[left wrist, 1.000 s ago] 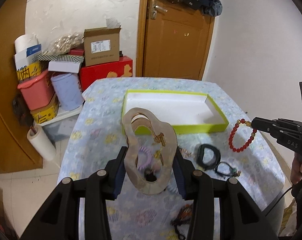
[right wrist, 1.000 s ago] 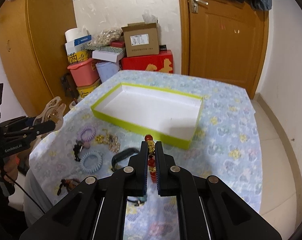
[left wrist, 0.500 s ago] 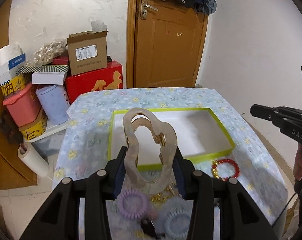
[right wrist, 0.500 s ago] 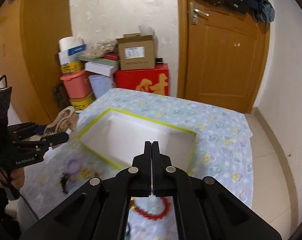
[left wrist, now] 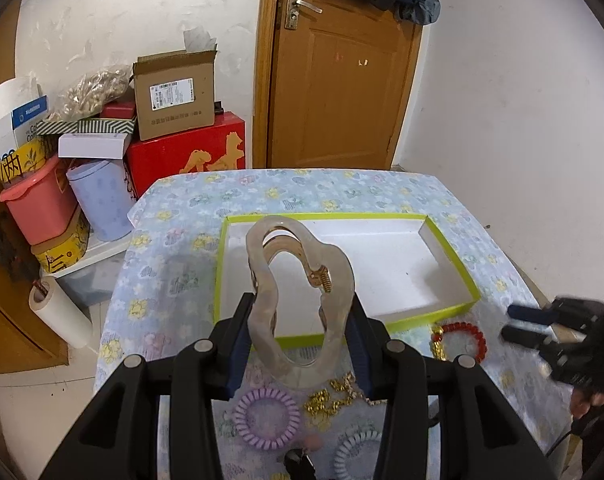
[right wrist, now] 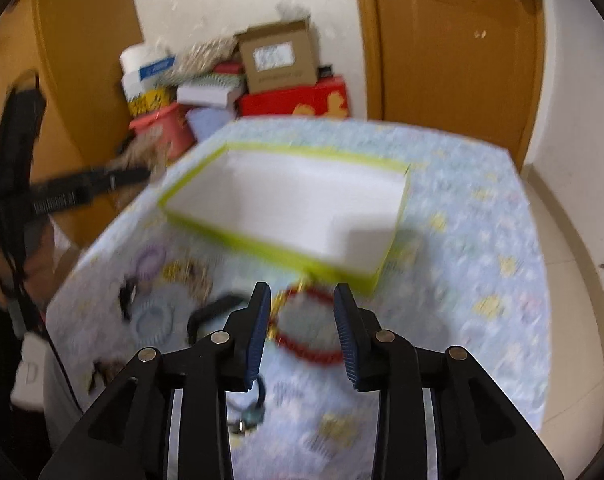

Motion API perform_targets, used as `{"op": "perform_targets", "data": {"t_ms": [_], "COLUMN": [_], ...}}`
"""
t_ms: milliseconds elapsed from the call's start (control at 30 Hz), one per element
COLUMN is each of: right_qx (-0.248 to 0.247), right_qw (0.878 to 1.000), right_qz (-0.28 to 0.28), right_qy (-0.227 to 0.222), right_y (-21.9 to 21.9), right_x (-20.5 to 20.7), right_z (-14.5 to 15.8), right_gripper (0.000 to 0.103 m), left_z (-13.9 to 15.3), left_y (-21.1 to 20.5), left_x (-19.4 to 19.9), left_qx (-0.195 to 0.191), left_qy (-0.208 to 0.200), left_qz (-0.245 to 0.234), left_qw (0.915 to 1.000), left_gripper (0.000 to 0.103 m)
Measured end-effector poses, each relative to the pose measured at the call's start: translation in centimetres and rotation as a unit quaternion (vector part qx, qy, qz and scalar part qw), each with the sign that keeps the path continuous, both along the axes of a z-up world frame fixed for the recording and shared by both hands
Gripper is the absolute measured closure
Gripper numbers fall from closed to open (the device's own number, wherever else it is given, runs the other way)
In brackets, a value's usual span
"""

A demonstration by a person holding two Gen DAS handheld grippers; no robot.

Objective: Organize jewelry
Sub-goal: 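Carry the claw clip and red bracelet with both tools over the yellow-green box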

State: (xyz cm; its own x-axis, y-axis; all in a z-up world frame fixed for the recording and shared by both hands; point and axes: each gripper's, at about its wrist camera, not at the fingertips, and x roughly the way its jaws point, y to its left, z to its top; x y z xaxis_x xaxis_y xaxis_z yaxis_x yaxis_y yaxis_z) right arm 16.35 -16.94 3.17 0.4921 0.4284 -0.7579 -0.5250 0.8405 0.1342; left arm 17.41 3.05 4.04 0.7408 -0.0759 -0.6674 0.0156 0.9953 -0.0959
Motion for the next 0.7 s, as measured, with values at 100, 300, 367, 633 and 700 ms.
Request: {"op": "perform_targets", "data": {"t_ms": [100, 300, 367, 633, 700], "right_qx": [-0.005, -0.021, -0.033, -0.055, -0.063], "right_qw": [1.000, 0.999, 0.999, 0.998, 0.998], "right_qz": [0.001, -0.026, -0.028, -0.002, -0.001], "right_qy": [0.020, 0.013, 0.014, 0.016, 0.009], "right_y": [0.4, -0.4, -0.5, 0.3, 0.6], "right_x": [0.1, 2.1, 3.0, 4.3, 4.0], "right_z": [-1.6, -3.0, -3.5, -4.9, -4.9], "right_gripper": [0.069, 0.069, 0.069, 0.069, 0.093], "left_z": [-0.2, -0.8, -1.0, -1.6, -1.7], "left_y": [-0.2, -0.7, -0.9, -0.8, -0.9], "left_x": [-0.7, -1.8, -1.9, -2.0, -2.0], "left_qx": [-0.004, -0.012, -0.011, -0.015, -0.015], "left_qy": [0.002, 0.009, 0.010, 0.017, 0.018], "left_qz": [-0.003, -0.009, -0.013, -0.017, -0.016], "left_qw": [1.0000, 0.9999, 0.9998, 0.9996, 0.9996], "left_gripper": [0.058, 0.058, 0.058, 0.058, 0.058]}}
